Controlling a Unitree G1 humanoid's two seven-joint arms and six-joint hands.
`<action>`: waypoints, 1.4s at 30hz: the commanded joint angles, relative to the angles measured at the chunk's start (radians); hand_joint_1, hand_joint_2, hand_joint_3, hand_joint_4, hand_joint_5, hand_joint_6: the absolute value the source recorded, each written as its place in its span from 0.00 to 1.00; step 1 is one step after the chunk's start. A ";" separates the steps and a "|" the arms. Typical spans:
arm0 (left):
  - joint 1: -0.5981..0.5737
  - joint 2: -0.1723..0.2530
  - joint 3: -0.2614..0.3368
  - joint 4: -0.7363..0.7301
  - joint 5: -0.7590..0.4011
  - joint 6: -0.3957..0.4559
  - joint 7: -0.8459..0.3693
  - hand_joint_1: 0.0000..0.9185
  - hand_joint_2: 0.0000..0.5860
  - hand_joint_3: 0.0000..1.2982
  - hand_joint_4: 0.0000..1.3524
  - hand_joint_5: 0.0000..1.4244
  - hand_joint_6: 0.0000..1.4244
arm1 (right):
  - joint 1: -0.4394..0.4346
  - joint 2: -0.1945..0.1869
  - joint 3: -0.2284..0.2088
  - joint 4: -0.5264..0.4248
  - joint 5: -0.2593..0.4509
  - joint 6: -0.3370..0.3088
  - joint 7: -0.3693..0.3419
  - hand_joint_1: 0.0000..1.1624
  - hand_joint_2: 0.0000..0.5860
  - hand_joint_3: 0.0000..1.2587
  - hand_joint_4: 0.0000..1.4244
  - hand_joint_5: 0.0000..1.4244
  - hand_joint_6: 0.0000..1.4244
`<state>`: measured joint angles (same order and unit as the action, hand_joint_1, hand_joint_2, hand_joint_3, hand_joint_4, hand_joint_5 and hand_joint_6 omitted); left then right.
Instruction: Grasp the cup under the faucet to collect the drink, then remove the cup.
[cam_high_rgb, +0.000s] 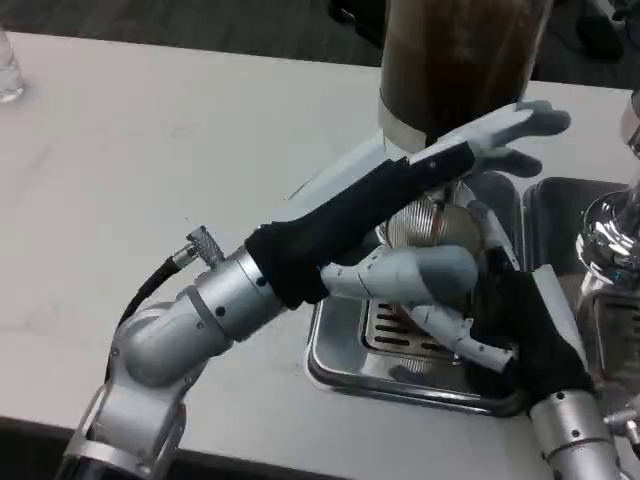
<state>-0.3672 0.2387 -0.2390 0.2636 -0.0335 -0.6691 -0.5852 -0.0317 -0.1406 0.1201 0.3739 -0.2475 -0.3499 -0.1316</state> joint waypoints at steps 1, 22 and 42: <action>0.013 0.010 -0.015 -0.008 0.020 0.019 -0.012 0.00 0.08 0.09 0.01 0.13 0.07 | -0.007 0.008 0.008 0.010 0.007 -0.029 0.020 0.61 0.32 0.00 0.00 0.00 0.00; 0.048 0.023 0.025 -0.050 0.004 0.042 0.028 0.00 0.10 0.10 0.01 0.13 0.07 | -0.041 0.050 0.013 0.076 -0.007 -0.013 -0.002 0.64 0.32 0.00 0.00 0.00 0.00; 0.341 0.029 0.342 -0.186 0.385 -0.195 0.518 0.00 0.22 0.07 0.00 0.06 0.01 | -0.045 0.059 0.017 0.067 -0.019 -0.009 -0.016 0.65 0.32 0.00 0.00 0.00 0.00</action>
<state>-0.0915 0.2661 0.0471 0.0892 0.2515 -0.8497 -0.1567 -0.0779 -0.0870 0.1321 0.4345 -0.2603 -0.3719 -0.1466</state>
